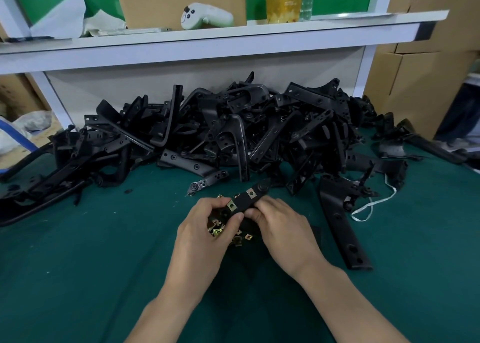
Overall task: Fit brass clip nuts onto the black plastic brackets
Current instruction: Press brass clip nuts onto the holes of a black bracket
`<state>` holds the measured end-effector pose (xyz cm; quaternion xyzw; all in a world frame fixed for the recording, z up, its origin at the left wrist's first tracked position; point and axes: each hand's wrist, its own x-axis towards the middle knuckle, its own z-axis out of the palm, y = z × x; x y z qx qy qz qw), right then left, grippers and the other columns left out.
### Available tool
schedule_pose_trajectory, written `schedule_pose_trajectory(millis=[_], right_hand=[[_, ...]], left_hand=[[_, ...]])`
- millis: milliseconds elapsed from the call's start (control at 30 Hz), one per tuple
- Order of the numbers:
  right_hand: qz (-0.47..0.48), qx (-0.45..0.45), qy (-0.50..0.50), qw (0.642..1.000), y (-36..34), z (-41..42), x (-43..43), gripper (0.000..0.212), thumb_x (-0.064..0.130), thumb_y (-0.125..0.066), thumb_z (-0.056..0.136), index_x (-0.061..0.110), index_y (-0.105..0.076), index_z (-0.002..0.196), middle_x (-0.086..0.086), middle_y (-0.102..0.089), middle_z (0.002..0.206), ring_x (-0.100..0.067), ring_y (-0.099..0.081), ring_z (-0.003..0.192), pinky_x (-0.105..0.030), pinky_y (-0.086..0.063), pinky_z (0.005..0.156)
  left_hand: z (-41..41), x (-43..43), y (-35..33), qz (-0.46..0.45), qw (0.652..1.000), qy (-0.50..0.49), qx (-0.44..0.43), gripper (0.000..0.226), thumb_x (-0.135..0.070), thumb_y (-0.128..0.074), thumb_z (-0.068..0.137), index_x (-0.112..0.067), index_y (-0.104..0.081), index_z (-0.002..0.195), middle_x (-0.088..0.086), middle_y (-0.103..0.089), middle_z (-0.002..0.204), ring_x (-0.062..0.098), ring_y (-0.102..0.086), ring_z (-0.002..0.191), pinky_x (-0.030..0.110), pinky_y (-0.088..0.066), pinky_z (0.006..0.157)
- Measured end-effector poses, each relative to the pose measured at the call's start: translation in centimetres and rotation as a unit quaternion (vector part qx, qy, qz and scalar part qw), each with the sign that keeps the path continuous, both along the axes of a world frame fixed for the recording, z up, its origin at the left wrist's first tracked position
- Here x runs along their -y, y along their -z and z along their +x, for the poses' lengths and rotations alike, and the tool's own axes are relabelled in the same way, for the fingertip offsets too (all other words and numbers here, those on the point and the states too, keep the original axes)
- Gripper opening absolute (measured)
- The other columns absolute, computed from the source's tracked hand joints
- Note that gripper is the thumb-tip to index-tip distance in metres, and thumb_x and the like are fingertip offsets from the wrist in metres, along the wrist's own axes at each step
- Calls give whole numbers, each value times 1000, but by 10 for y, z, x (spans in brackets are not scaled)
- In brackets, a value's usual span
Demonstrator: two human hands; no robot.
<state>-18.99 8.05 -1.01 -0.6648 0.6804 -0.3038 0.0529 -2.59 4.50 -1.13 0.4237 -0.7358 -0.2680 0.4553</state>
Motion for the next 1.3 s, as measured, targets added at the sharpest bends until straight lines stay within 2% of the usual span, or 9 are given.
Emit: schedule_pose_trajectory(millis=[100, 333, 467, 767, 1000, 1100, 1200, 1267, 1300], right_hand=[[1, -2, -2, 1000, 0, 0, 0, 51, 56, -21, 97, 28, -60, 115, 17, -61, 114, -8, -52, 104, -35, -48, 74], [-2, 1, -2, 1000, 1, 0, 1, 57, 61, -17, 94, 28, -60, 113, 17, -61, 112, -8, -52, 102, -38, -50, 74], [-11, 3, 0, 1000, 1, 0, 1, 57, 61, -18, 94, 27, -61, 111, 17, -61, 109, -7, -51, 100, -37, -49, 72], [-27, -5, 0, 1000, 1, 0, 1, 66, 63, -11, 90, 26, -61, 111, 17, -61, 110, -8, -52, 101, -32, -44, 68], [-49, 10, -2, 999, -2, 0, -2, 60, 61, -21, 94, 23, -64, 113, 16, -62, 110, -9, -53, 102, -33, -46, 71], [-63, 54, 0, 997, -3, 1, -3, 55, 65, -26, 93, 30, -62, 114, 19, -63, 106, -3, -54, 100, -32, -50, 77], [-68, 168, 6, 983, -3, -1, -2, 50, 72, -43, 86, 45, -47, 128, 23, -64, 111, 3, -59, 104, -32, -52, 86], [-75, 269, -16, 960, -6, -2, -1, 68, 66, -61, 83, 57, -28, 141, 19, -64, 118, -1, -63, 108, -29, -51, 89], [-81, 303, -32, 949, -8, -2, -2, 71, 61, -67, 82, 60, -27, 141, 16, -64, 119, -3, -64, 108, -28, -51, 90]], left_hand=[[1, 1, 1, -11, 1000, -4, 12, 23, -46, -71, 83, -40, -63, 103, -22, -68, 94, 0, -63, 95, 7, -44, 77], [3, 3, 0, -52, 998, -12, 30, 19, -52, -69, 80, -50, -59, 96, -25, -64, 96, 1, -62, 92, 7, -43, 76], [3, 4, 0, -62, 998, -9, 29, 22, -60, -62, 79, -49, -60, 98, -27, -62, 102, 2, -62, 94, 6, -42, 77], [4, 5, 0, -94, 995, -11, 45, 27, -58, -61, 81, -38, -64, 100, -30, -59, 102, -1, -57, 92, 5, -41, 75], [1, 4, 1, -99, 994, -10, 38, 27, -53, -60, 86, -36, -62, 107, -27, -60, 108, -1, -56, 100, 5, -40, 81], [0, 3, 1, -100, 995, -7, 24, 27, -49, -60, 90, -35, -61, 113, -28, -60, 109, 0, -56, 104, 8, -41, 86], [1, 5, -1, -108, 994, -4, 22, 25, -46, -59, 92, -38, -58, 116, -30, -56, 112, 5, -55, 106, 11, -41, 86], [3, 6, -2, -112, 993, -2, 23, 26, -45, -59, 93, -37, -58, 117, -30, -55, 114, 5, -54, 109, 10, -40, 87], [4, 6, -2, -114, 993, -1, 23, 25, -44, -58, 93, -38, -58, 117, -31, -55, 114, 4, -53, 110, 9, -39, 88]])
